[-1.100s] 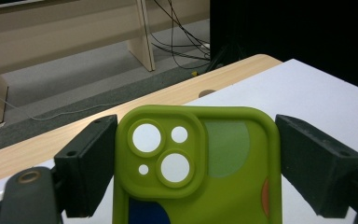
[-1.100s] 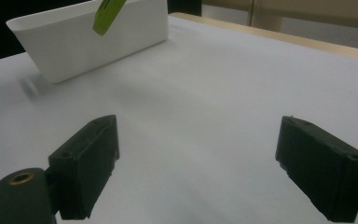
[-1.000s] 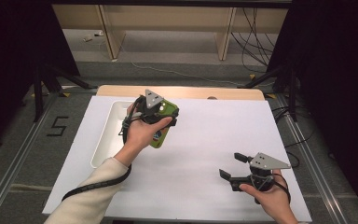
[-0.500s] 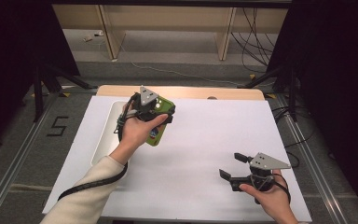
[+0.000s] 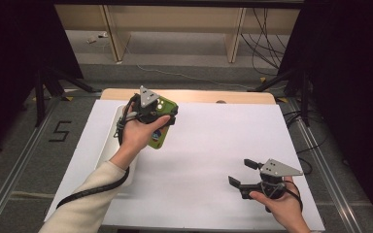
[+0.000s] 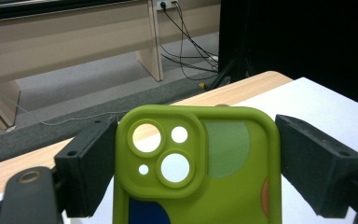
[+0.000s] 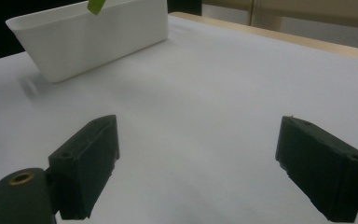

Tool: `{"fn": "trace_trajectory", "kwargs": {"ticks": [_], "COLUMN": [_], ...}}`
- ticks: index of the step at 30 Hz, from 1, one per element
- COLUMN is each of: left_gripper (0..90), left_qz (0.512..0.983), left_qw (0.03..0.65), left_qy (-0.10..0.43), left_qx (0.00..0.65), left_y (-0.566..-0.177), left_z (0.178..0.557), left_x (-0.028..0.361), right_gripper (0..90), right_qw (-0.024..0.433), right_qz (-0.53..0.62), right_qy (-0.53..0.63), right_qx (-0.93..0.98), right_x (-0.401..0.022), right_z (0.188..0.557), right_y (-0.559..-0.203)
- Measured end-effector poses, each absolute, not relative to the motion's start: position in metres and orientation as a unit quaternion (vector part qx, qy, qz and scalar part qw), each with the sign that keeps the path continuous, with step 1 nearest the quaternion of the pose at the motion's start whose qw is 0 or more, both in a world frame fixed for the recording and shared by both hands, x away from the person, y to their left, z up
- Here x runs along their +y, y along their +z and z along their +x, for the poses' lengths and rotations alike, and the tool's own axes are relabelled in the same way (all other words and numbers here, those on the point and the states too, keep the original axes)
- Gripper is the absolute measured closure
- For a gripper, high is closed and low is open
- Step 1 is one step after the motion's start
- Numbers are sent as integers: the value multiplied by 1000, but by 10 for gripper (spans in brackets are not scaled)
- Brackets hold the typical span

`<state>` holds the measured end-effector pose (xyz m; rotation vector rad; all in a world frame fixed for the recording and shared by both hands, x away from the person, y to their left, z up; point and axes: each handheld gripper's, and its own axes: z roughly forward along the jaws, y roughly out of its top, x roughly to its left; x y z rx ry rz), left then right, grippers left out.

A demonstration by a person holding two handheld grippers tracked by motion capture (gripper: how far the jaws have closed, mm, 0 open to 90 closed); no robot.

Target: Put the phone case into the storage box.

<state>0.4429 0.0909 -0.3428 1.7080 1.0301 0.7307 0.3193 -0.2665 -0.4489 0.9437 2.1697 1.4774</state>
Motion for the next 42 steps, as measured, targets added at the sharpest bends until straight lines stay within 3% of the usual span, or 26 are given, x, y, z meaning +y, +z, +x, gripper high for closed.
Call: {"fn": "trace_trajectory", "kwargs": {"ticks": [42], "left_gripper": [164], "left_qz": [666], "left_qw": [494], "left_qy": [330], "left_qx": [451], "left_y": [-334], "left_z": [444], "left_x": [122], "right_gripper": [144], "right_qw": [175], "right_qz": [333], "right_qy": [521], "right_qx": [766], "right_x": [-266], "right_z": [320], "right_y": [-449]}}
